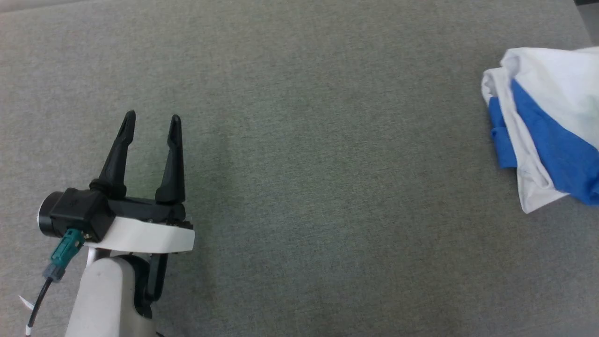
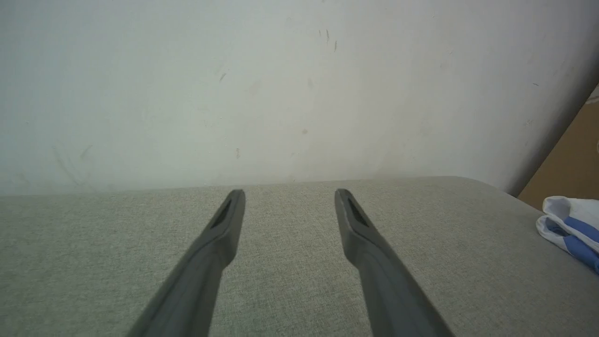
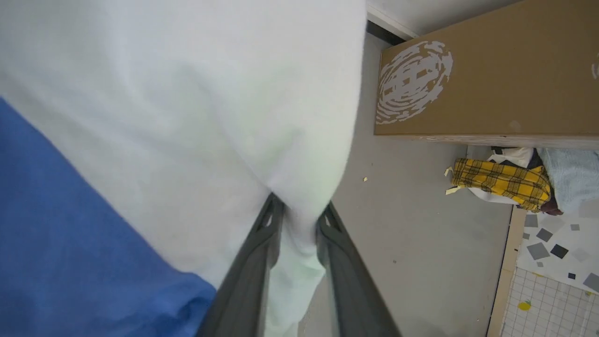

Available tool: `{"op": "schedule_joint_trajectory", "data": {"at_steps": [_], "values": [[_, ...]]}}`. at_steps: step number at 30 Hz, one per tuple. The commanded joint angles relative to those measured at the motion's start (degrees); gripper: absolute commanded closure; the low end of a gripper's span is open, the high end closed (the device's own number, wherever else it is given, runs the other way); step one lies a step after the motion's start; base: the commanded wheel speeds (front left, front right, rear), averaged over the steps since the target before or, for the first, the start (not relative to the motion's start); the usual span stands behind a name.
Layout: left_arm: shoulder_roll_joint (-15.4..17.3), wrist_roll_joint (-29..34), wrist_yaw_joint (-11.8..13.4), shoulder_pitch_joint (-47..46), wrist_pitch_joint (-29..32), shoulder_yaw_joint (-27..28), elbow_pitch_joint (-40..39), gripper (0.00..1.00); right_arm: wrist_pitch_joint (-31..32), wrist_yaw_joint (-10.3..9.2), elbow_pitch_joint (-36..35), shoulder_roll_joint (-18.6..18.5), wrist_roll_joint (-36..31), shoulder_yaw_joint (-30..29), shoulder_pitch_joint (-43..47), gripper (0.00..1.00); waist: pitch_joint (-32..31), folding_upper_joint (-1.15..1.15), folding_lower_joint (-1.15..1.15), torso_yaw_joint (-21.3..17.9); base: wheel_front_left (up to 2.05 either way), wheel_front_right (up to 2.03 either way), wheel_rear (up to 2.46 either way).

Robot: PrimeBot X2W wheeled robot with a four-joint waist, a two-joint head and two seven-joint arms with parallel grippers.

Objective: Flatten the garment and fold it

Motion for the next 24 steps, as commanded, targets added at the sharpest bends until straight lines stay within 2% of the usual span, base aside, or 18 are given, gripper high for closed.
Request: {"op": "schedule_joint_trajectory", "data": {"at_steps": [1, 5, 9, 17, 24], "values": [[0.43, -0.01, 0.26, -1.25, 0.12, -0.15, 0.07, 0.00, 0.13, -0.14, 1.22, 0.45, -1.24, -1.52, -0.75, 0.00, 0.10, 0.00, -0.01, 0.50, 0.00, 0.00, 0.00], [0.35, -0.43, 0.27, -1.05, -0.06, -0.27, 1.17, 0.00, -0.32, -0.14, 3.63, 2.70, -4.46, -7.39, -0.73, 0.00, -1.95, 0.00, -0.01, 0.50, 0.00, 0.00, 0.00], [-0.10, -1.17, 0.62, 0.12, -0.44, 0.11, 2.11, 0.00, -4.73, -0.14, 0.87, 5.48, -6.24, -10.30, -1.10, 0.00, -5.45, 0.00, -0.01, 0.23, 0.00, 0.00, 0.00], [-1.33, -3.29, 1.94, 3.48, -1.04, 2.00, 3.31, 0.00, -18.93, -0.14, -12.40, 11.08, -5.07, -14.88, 0.78, 0.00, -13.48, 0.00, -0.01, 2.12, 0.00, 0.00, 0.00], [-2.09, -3.93, 3.57, 4.81, -1.11, 2.46, 4.33, 0.00, -29.29, -0.14, -25.27, 20.26, -5.56, -21.45, 8.26, 0.00, -19.01, 0.00, -0.01, 6.79, 0.00, 0.00, 0.00]]}}
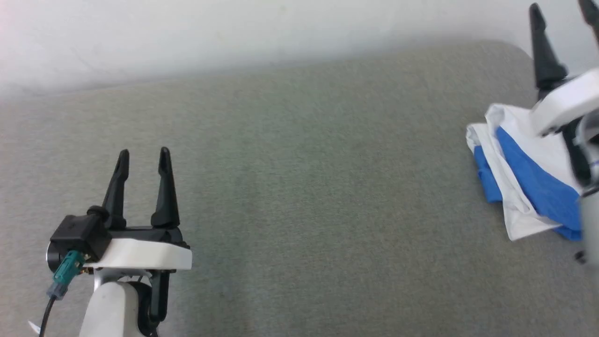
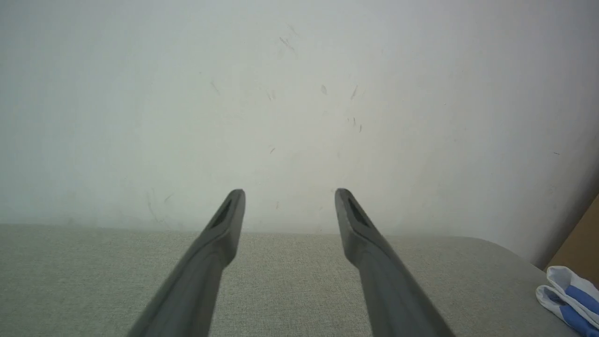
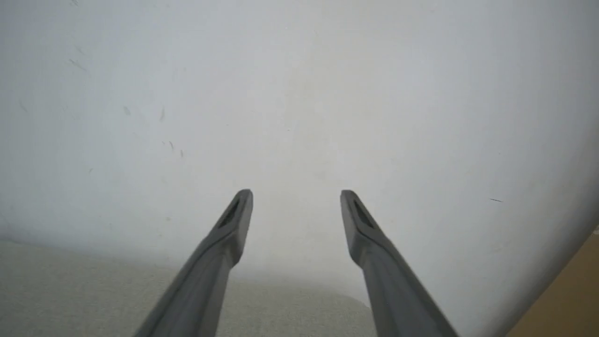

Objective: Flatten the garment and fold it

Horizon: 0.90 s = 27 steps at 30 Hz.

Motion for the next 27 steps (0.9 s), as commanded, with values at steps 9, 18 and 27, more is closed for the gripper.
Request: {"op": "schedule_joint_trajectory", "data": {"at_steps": [9, 18, 27], "values": [[-0.34, -0.06, 2.04, 1.00, 0.65, -0.45, 1.22, 0.00, -7.71, -0.12, -12.14, 14.22, -2.68, -5.25, 15.24, 0.00, -7.98, 0.00, 0.02, 9.81, 0.00, 0.00, 0.00], [-0.87, -0.39, 2.92, 1.64, 1.33, -1.67, 3.92, 0.00, -13.20, -0.12, -11.85, 15.22, 2.96, -5.49, 25.47, 0.00, -10.56, 0.00, 0.02, 12.42, 0.00, 0.00, 0.00], [-1.56, -1.33, 3.70, 2.43, 1.18, -2.82, 8.91, 0.00, -14.12, -0.12, -10.53, 15.24, 2.40, -4.81, 32.91, 0.00, -11.92, 0.00, 0.02, 12.98, 0.00, 0.00, 0.00]]}}
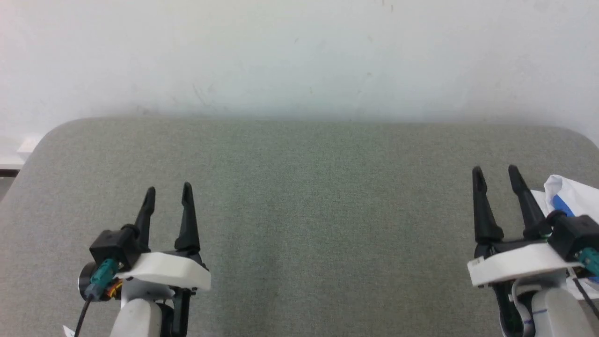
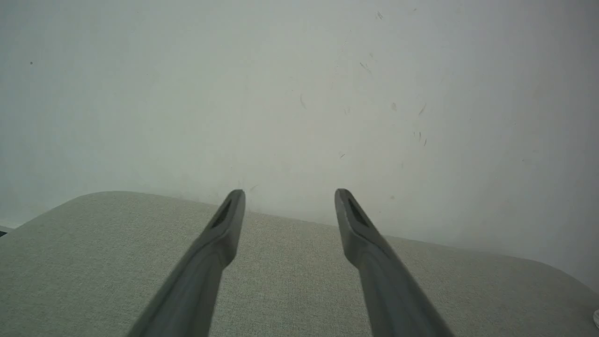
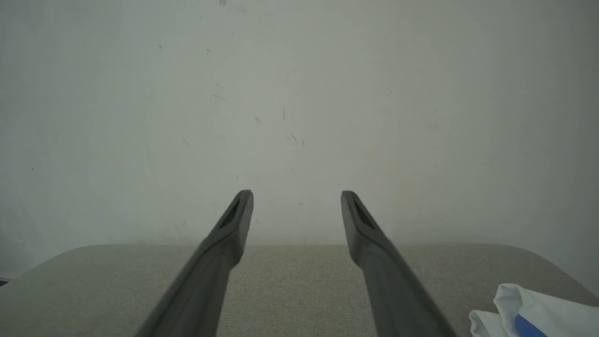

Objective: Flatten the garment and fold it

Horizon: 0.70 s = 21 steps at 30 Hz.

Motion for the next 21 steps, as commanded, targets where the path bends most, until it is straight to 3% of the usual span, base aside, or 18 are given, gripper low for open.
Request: {"op": "schedule_joint_trajectory", "data": {"at_steps": [1, 21], "values": [[-0.29, -0.52, 0.40, 1.24, -0.12, -0.41, 1.00, 0.00, -0.27, -0.11, -0.20, 0.17, -0.94, 0.14, 1.88, 0.00, -0.36, 0.00, 0.01, 0.15, 0.00, 0.00, 0.00], [-1.19, -1.35, 1.62, 4.36, -1.71, -1.81, 6.79, 0.00, -0.29, -0.11, 2.59, 0.18, -2.59, 1.05, 9.06, 0.00, -1.19, 0.00, 0.01, -0.70, 0.00, 0.00, 0.00]]}}
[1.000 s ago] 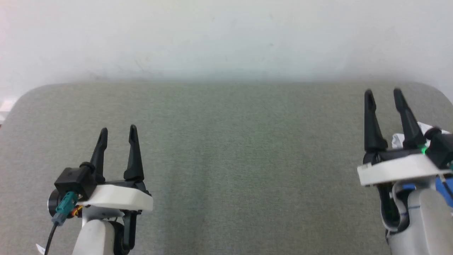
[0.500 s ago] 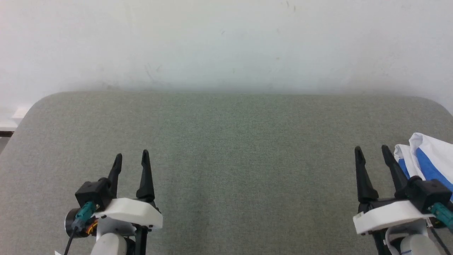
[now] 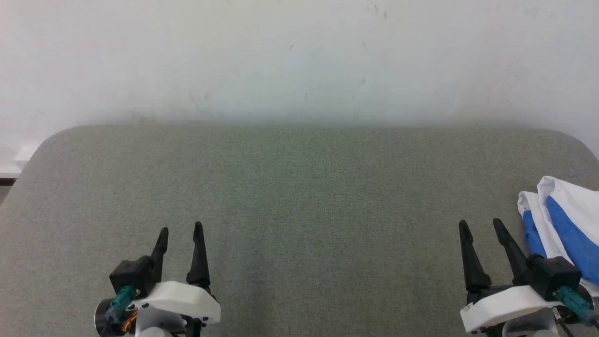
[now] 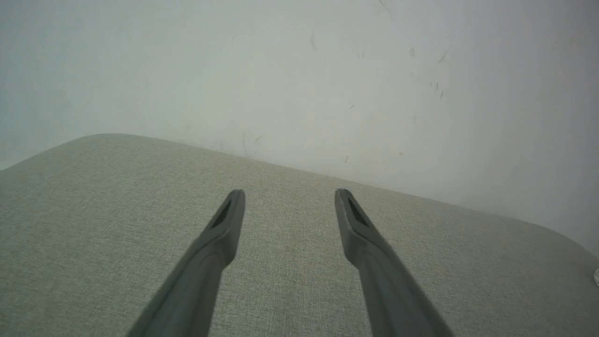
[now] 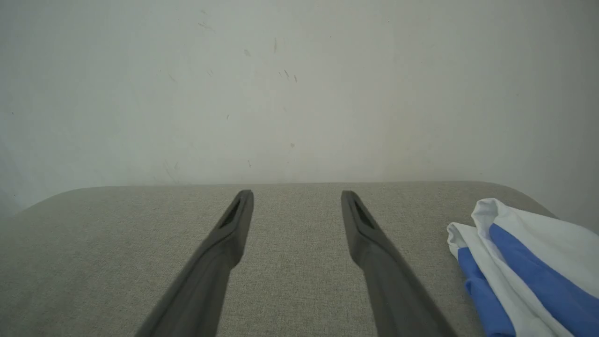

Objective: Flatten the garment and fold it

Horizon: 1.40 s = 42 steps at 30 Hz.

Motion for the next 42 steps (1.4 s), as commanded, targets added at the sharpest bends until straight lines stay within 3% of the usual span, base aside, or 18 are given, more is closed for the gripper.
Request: {"op": "schedule_joint_trajectory", "data": {"at_steps": [1, 9, 10, 42], "values": [[-0.25, -0.11, 0.14, 0.77, -0.36, -0.20, 0.22, 0.00, -0.27, -0.11, 0.04, 0.18, 0.26, 0.00, 0.82, 0.00, 0.01, 0.00, 0.00, 0.02, 0.00, 0.00, 0.00], [-0.44, 0.30, -0.13, 0.78, -0.46, -0.72, 0.56, 0.00, -0.27, -0.11, 0.15, 0.18, 0.80, 0.36, 1.07, 0.00, -0.04, 0.00, 0.00, 0.08, 0.00, 0.00, 0.00], [-0.26, 0.04, -0.02, 0.51, -0.18, -0.66, 0.58, 1.00, 0.04, 0.01, 0.09, -0.01, 0.49, 0.30, 0.64, 1.00, -0.05, 0.00, 0.00, 0.08, 0.00, 0.00, 0.00], [-0.38, 3.85, -0.38, 1.38, 3.25, 0.01, -3.44, 1.00, 3.44, -0.02, -2.52, 0.01, -1.82, 0.67, 0.32, 1.00, 0.78, 0.00, 0.00, -0.63, 0.00, 0.00, 0.00]]}}
